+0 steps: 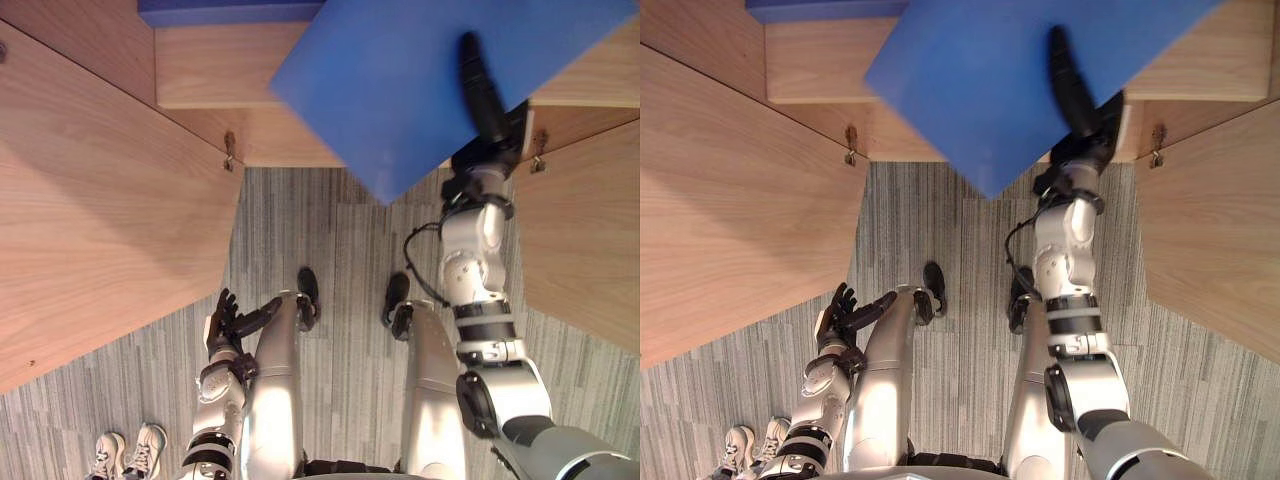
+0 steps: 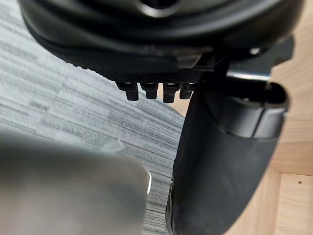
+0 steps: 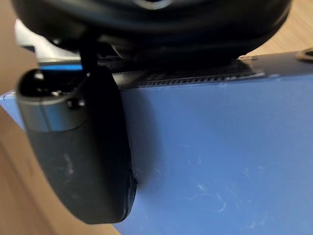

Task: Walk over to the cabinet, pick up the folder, carry it to the office cabinet, place the folder inside the office cabinet, then close the office cabinet door

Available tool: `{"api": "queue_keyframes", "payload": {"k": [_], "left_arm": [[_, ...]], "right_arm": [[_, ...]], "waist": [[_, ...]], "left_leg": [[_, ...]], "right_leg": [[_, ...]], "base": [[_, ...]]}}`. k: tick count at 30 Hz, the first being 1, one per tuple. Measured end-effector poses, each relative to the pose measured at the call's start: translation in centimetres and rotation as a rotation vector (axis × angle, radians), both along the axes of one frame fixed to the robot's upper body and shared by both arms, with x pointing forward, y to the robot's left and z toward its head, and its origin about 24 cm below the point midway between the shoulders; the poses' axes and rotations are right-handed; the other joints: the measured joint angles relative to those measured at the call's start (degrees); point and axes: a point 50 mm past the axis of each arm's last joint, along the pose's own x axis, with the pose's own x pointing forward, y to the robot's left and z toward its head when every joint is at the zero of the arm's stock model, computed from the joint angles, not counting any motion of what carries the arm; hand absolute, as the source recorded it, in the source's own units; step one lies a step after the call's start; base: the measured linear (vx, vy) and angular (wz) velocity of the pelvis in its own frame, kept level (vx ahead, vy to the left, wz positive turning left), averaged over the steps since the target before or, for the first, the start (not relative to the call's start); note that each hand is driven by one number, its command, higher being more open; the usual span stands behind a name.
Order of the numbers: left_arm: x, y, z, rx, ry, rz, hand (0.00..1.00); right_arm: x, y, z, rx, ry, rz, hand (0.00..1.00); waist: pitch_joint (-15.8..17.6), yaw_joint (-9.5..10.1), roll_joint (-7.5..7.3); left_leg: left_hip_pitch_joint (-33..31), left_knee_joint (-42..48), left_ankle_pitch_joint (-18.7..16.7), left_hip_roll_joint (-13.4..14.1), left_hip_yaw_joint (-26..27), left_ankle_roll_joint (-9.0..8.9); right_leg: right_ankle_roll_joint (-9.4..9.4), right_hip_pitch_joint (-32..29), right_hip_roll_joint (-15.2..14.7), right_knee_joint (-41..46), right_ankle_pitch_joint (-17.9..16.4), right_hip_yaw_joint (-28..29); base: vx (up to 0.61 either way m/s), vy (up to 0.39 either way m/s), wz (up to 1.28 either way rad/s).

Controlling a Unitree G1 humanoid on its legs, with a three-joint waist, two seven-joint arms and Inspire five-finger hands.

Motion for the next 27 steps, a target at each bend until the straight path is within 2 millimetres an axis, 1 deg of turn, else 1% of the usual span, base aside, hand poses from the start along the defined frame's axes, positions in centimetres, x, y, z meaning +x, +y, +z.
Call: {"api": "queue_keyframes", "payload": {"k": [4, 5, 6, 9, 12, 15, 16, 18, 19, 20, 21, 22, 24, 26, 27], "left_arm": [[0.1, 0.1, 0.2, -0.004, -0.005, 0.027, 1.0], [0.1, 0.1, 0.2, -0.007, -0.008, 0.029, 1.0], [0.2, 0.0, 0.3, -0.017, -0.014, 0.034, 1.0], [0.6, -0.3, 0.6, -0.04, -0.026, 0.049, 1.0], [0.6, -0.3, 0.6, -0.048, -0.023, 0.059, 1.0], [0.5, -0.2, 0.5, -0.049, -0.015, 0.074, 1.0], [0.5, -0.2, 0.4, -0.053, -0.015, 0.076, 1.0], [0.5, -0.2, 0.4, -0.052, -0.013, 0.078, 1.0], [0.5, -0.2, 0.4, -0.058, -0.013, 0.081, 1.0], [0.5, -0.2, 0.4, -0.059, -0.013, 0.08, 1.0], [0.5, -0.2, 0.4, -0.06, -0.013, 0.08, 1.0], [0.5, -0.3, 0.4, -0.059, -0.013, 0.077, 1.0], [0.4, -0.4, 0.2, -0.06, 0.001, 0.082, 1.0], [0.3, -0.4, 0.0, -0.066, 0.014, 0.086, 1.0], [0.3, -0.4, -0.1, -0.066, 0.017, 0.086, 1.0]], "right_arm": [[1.3, -0.5, 0.4, 0.122, 0.049, 0.005, 0.0], [1.5, -0.5, 0.5, 0.141, 0.053, 0.006, 1.0], [1.8, -0.6, 1.1, 0.191, 0.055, 0.011, 1.0], [2.4, -0.9, 2.5, 0.267, 0.063, 0.0, 1.0], [2.5, -0.8, 2.7, 0.292, 0.07, 0.004, 1.0], [3.1, -0.6, 3.5, 0.323, 0.085, 0.019, 1.0], [3.2, -0.6, 3.8, 0.327, 0.085, 0.02, 1.0], [3.2, -0.5, 4.2, 0.325, 0.076, 0.026, 1.0], [3.3, -0.4, 4.9, 0.324, 0.062, 0.039, 1.0], [3.4, -0.2, 6.2, 0.326, 0.04, 0.05, 1.0], [3.4, -0.2, 6.8, 0.333, 0.026, 0.057, 1.0], [3.3, -0.2, 8.1, 0.334, -0.007, 0.065, 1.0], [3.0, 0.3, 10.1, 0.344, -0.057, 0.095, 1.0], [2.8, 0.6, 11.1, 0.346, -0.087, 0.113, 1.0], [2.7, 0.6, 11.3, 0.345, -0.091, 0.114, 1.0]], "waist": [[0.0, 0.16, 0.0], [0.0, 0.26, 0.01], [0.0, 0.46, 0.01], [0.0, 1.0, 0.01], [0.0, 0.68, 0.0], [-0.1, 0.14, -0.02], [-0.1, 0.05, -0.02], [-0.1, 0.05, -0.05], [-0.1, 0.05, -0.04], [-0.1, 0.11, -0.03], [-0.1, 0.13, -0.03], [-0.1, 0.25, -0.03], [-0.2, 0.42, -0.05], [-0.3, 0.42, -0.06], [-0.3, 0.37, -0.06]], "left_leg": [[-1.3, 0.5, -0.1, 0.4, -0.5, -0.12], [-1.5, 0.6, -0.1, 0.4, -0.6, -0.12], [-2.0, 0.7, 0.0, 0.4, -0.7, -0.12], [-2.8, 0.7, 0.2, 0.3, -1.3, -0.14], [-2.9, 0.7, 0.4, 0.1, -1.4, -0.14], [-2.9, 0.1, 0.9, -0.3, -1.5, -0.24], [-2.9, -0.5, 1.2, -0.4, -1.5, -0.68], [-3.0, -1.2, 1.8, -0.4, -1.6, -0.89], [-3.0, -1.6, 2.3, -0.4, -1.6, -0.86], [-3.1, -2.0, 2.7, -0.4, -1.7, -0.99], [-3.1, -2.2, 2.9, -0.4, -1.8, -1.04], [-2.9, -3.0, 3.7, -0.4, -1.8, -0.57], [-2.1, -4.1, 4.3, -0.4, -1.8, -0.52], [-0.8, -5.0, 4.4, -0.4, -1.7, -0.64], [-0.4, -5.2, 4.4, -0.4, -1.7, -0.64]], "right_leg": [[-0.19, -1.0, 0.1, 0.4, -0.1, -0.7], [-0.2, -1.2, 0.1, 0.5, -0.1, -0.7], [-0.22, -1.6, 0.1, 0.5, -0.1, -0.9], [-0.26, -1.9, -0.1, 0.5, -0.1, -1.6], [-0.27, -1.8, -0.4, 0.5, -0.1, -1.9], [-0.39, -1.8, -1.1, 0.5, -0.1, -2.4], [-0.39, -1.8, -1.4, 0.2, -0.1, -2.9], [-0.62, -1.8, -1.7, -0.4, 0.2, -3.7], [-0.85, -1.8, -2.0, -0.7, 0.5, -4.2], [-1.06, -1.9, -2.3, -0.9, 0.8, -4.7], [-1.18, -1.9, -2.3, -1.0, 0.9, -4.9], [-2.03, -1.7, -2.3, -1.4, 1.5, -5.2], [-2.37, -1.0, -2.2, -2.2, 1.8, -5.6], [-2.41, 0.4, -2.2, -3.0, 1.9, -5.9], [-2.4, 0.8, -2.1, -3.3, 1.9, -6.1]], "base": [[0.0, -0.036, -0.01], [-0.02, -0.033, 0.04], [-0.02, -0.03, 0.04], [-0.01, -0.027, 0.08], [-0.01, -0.021, 0.05], [-0.08, -0.043, 0.07], [-0.07, -0.043, 0.06], [-0.08, -0.048, 0.05], [-0.08, -0.047, 0.03], [-0.09, -0.056, 0.03], [-0.07, -0.062, 0.07], [-0.05, -0.068, 0.09], [-0.02, -0.052, 0.06], [0.0, -0.018, 0.01], [0.0, 0.0, 0.0]]}}
